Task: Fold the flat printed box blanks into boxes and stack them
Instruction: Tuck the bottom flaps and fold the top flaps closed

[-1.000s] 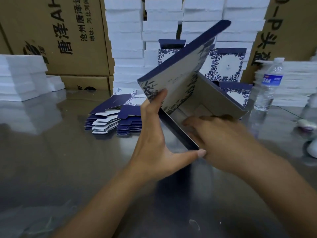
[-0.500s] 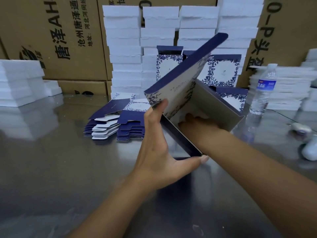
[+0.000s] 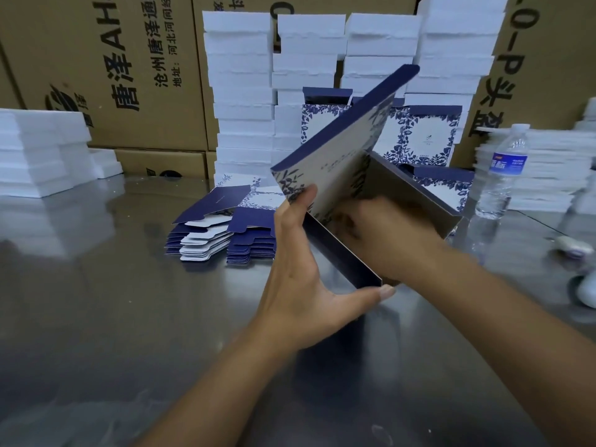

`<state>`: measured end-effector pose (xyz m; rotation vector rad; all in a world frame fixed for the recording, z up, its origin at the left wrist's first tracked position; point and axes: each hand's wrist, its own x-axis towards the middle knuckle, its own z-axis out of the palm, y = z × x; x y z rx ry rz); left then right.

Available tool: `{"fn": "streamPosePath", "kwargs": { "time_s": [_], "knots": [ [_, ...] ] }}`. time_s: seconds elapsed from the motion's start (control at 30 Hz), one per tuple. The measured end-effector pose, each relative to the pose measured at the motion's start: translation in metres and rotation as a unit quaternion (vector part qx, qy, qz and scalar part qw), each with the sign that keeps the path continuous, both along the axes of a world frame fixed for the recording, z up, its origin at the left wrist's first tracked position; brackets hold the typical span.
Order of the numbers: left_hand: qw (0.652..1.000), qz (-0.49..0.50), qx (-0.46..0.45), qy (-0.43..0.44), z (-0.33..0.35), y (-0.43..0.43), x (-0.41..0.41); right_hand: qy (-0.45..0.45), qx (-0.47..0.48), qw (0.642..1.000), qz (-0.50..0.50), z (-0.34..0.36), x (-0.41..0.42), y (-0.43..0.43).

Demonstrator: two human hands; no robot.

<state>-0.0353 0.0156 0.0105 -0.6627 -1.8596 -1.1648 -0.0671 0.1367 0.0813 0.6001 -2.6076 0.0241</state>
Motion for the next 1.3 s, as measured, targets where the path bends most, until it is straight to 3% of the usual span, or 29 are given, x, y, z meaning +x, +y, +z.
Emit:
{"fn": "streamPosePath", "kwargs": {
  "time_s": [0.03,0.1,0.17,0.23,0.33,0.63,0.73,0.83,1.13,1.3],
  "knots": [
    [1.000,0.004,0.003,-0.006,0.000,0.000,0.000,0.083,-0.079,0.992,0.047,-0.001,0.005,0.003],
    [1.000,0.009,0.010,-0.022,0.001,-0.002,0.000,0.244,-0.191,0.944,0.116,-0.005,0.014,0.011],
    [0.999,0.006,0.020,-0.046,0.002,-0.003,0.000,0.342,-0.223,0.898,0.163,-0.018,0.017,0.022],
    [0.996,0.003,0.043,-0.074,0.004,-0.003,0.001,0.380,-0.206,0.883,0.184,-0.040,0.018,0.033],
    [0.990,0.018,0.093,-0.104,0.006,-0.001,0.002,0.357,-0.195,0.889,0.208,-0.065,0.021,0.042],
    [0.977,0.041,0.163,-0.129,0.005,0.002,0.004,0.238,-0.341,0.873,0.253,-0.076,0.035,0.015],
    [0.975,0.022,0.184,-0.123,0.008,0.001,0.004,0.252,-0.354,0.866,0.249,-0.078,0.035,0.013],
    [0.975,0.031,0.194,-0.101,0.009,0.000,0.003,0.277,-0.317,0.881,0.214,-0.076,0.035,0.016],
    [0.992,0.028,0.119,-0.036,0.006,-0.002,0.002,0.343,-0.252,0.894,0.139,-0.069,0.033,0.022],
    [0.995,0.020,0.059,-0.077,0.007,0.002,0.004,0.341,-0.277,0.891,0.116,-0.071,0.033,0.019]
  ]
}}
